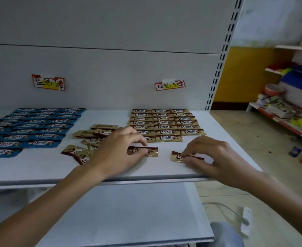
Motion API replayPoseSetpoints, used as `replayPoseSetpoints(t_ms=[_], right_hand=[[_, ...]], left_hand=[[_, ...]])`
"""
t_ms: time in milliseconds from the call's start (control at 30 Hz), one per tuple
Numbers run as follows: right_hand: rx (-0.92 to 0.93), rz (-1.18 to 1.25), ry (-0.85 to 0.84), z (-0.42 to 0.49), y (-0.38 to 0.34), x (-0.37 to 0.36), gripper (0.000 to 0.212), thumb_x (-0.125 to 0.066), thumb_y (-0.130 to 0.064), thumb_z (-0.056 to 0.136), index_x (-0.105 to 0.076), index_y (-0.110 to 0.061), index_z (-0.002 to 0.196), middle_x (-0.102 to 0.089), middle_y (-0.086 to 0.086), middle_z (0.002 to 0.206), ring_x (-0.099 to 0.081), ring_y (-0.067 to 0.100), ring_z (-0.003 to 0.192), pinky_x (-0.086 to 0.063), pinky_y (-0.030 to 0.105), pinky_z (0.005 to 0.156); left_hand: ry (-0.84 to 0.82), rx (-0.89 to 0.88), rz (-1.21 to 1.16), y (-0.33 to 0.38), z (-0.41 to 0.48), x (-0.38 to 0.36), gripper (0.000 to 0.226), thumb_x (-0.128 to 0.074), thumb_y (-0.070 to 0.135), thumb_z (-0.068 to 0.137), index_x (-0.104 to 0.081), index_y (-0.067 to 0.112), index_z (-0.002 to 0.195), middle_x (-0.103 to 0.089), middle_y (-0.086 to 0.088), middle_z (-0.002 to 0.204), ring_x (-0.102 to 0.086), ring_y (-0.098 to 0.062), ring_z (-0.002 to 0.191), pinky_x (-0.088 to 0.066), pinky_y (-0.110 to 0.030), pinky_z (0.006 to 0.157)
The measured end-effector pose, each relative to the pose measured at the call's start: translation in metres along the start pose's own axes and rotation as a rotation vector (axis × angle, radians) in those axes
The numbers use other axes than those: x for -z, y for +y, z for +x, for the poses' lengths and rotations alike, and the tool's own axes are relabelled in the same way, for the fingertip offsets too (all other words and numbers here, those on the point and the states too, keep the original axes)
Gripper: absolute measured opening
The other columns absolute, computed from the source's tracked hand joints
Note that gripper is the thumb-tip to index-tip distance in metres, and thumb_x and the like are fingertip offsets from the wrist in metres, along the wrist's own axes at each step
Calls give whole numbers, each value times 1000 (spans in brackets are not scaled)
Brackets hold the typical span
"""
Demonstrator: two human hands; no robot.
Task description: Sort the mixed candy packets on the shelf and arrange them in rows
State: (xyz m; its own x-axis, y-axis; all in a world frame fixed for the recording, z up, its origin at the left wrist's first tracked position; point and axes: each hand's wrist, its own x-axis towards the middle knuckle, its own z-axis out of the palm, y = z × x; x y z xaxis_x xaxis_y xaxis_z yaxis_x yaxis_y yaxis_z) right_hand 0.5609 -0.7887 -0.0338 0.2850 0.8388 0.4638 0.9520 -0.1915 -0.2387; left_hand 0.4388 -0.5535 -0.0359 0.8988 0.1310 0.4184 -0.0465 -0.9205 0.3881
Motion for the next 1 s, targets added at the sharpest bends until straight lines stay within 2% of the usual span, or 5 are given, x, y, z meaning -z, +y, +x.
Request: replayPoseSetpoints(t_ms=[133,333,533,767,1000], right_hand=[[-151,2,44,-9,14,9,9,-68,-29,83,-75,-26,87,-62,-12,90,-57,2,84,-47,22,75],[-301,-30,27,-8,23,12,9,-69,-35,79,-74,-31,84,-63,-19,84,-55,1,76,-39,14,66],[-373,-72,70,-2,47,14,8,-68,-25,82,-74,-28,86,-64,-14,86,-56,0,73,-36,9,62],[-315,-71,89,7,59,8,12,-68,-18,82,-75,-25,89,-66,-10,87,-58,2,74,-37,10,64],[-258,-81,101,13,59,4,15,-68,-11,81,-76,-21,88,-67,-7,87,-55,5,75,-34,9,67]], left_hand=[[-8,-139,22,2,-15,1,34,-45,48,81,-70,26,89,-61,16,89,-53,-3,86,-48,-29,76],[20,-145,40,-4,-17,-2,37,-40,46,84,-70,26,93,-60,18,93,-50,0,90,-44,-23,77],[19,-152,127,-4,-21,-3,37,-39,40,86,-70,23,98,-59,13,94,-50,-4,90,-44,-25,78],[17,-120,126,-3,-22,-3,40,-37,40,84,-69,23,100,-59,14,96,-50,-4,92,-41,-23,80],[19,-60,85,-3,-20,-3,48,-33,46,79,-68,24,104,-56,15,99,-43,1,95,-29,-7,81]])
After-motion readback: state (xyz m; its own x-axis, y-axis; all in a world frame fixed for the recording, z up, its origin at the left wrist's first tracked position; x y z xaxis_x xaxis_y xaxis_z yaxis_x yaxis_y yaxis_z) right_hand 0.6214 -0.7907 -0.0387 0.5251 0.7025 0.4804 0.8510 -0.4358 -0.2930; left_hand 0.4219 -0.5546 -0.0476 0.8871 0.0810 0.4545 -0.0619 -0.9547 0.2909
